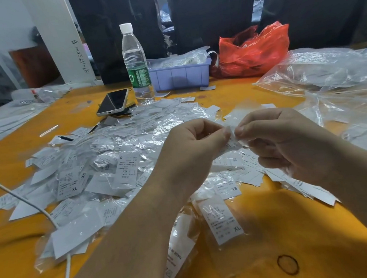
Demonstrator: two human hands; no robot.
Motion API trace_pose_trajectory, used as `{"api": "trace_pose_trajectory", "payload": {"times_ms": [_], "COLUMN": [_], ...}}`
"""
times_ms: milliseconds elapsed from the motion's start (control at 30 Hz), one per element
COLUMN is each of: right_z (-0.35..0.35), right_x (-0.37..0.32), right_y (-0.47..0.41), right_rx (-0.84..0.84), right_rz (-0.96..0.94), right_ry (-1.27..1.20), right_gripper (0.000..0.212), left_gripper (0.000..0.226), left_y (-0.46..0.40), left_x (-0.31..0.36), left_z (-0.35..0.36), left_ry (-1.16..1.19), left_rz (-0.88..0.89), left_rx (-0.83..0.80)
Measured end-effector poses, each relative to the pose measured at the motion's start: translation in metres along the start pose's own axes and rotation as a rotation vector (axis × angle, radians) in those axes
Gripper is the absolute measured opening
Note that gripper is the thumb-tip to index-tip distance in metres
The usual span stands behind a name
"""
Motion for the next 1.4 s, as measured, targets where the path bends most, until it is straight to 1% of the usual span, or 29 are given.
{"api": "trace_pose_trajectory", "payload": {"times_ms": [100, 233, 367, 500, 533, 633, 733, 867, 900, 1000, 1067, 1133, 1300, 1400], "right_z": [0.0008, -0.0007, -0.0004, 0.0024, 0.0027, 0.0033, 0.0033, 0.0016, 0.0003, -0.001, -0.0006, 0.0007, 0.0019, -0.0002], "right_x": [-0.001, -0.0011, -0.0005, 0.0002, 0.0006, 0.0014, 0.0016, 0.001, 0.0011, 0.0005, 0.0004, -0.0005, -0.0021, -0.0027], "right_y": [0.0008, 0.0007, 0.0007, 0.0007, 0.0009, 0.0008, 0.0003, 0.0004, 0.0001, 0.0003, 0.0008, 0.0015, 0.0018, 0.0001], "right_rx": [0.04, 0.081, 0.075, 0.023, 0.023, 0.042, 0.036, 0.067, 0.081, 0.117, 0.121, 0.109, 0.039, 0.038], "right_rz": [0.009, -0.001, -0.018, 0.002, 0.009, 0.022, 0.024, 0.004, -0.004, -0.021, -0.018, -0.01, 0.009, 0.016], "right_ry": [-0.005, -0.017, -0.008, -0.025, -0.021, -0.007, -0.019, -0.002, 0.0, -0.028, -0.07, -0.09, -0.065, -0.071], "right_gripper": [0.009, 0.017, 0.022, 0.029, 0.028, 0.016, 0.021, 0.005, 0.006, 0.009, 0.019, 0.027, 0.031, 0.045], "left_gripper": [0.011, 0.011, 0.012, 0.012, 0.013, 0.015, 0.014, 0.016, 0.016, 0.015, 0.014, 0.013, 0.013, 0.012], "left_y": [-0.0002, 0.0002, 0.0, -0.0009, -0.0013, -0.0021, -0.0023, -0.0026, -0.0026, -0.0024, -0.0023, -0.0016, -0.0008, -0.0017], "left_x": [0.0001, 0.0007, 0.0006, -0.0015, -0.0027, -0.0052, -0.0065, -0.0077, -0.0075, -0.0067, -0.0061, -0.0055, -0.0053, -0.0056], "left_z": [-0.001, 0.0004, 0.001, -0.0008, -0.0015, -0.0021, -0.0011, -0.0008, -0.0009, -0.0016, -0.0022, -0.0017, 0.0004, 0.0005], "left_ry": [0.015, 0.053, 0.073, 0.088, 0.103, 0.135, 0.142, 0.196, 0.203, 0.214, 0.201, 0.168, 0.08, 0.071], "left_rz": [0.012, 0.013, 0.006, -0.038, -0.06, -0.108, -0.142, -0.158, -0.155, -0.149, -0.146, -0.145, -0.152, -0.145], "left_rx": [0.021, 0.003, -0.011, 0.019, 0.029, 0.042, 0.041, 0.044, 0.046, 0.061, 0.07, 0.053, -0.004, -0.02]}}
Point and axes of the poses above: each hand's wrist, its own y-axis away from the middle knuckle, its own z-axis out of the palm, x = y × z, the point moved 4 cm from there along -y, towards the middle knuckle, and after that the axes turned 10 degrees about -y, right-handed, at the moved point
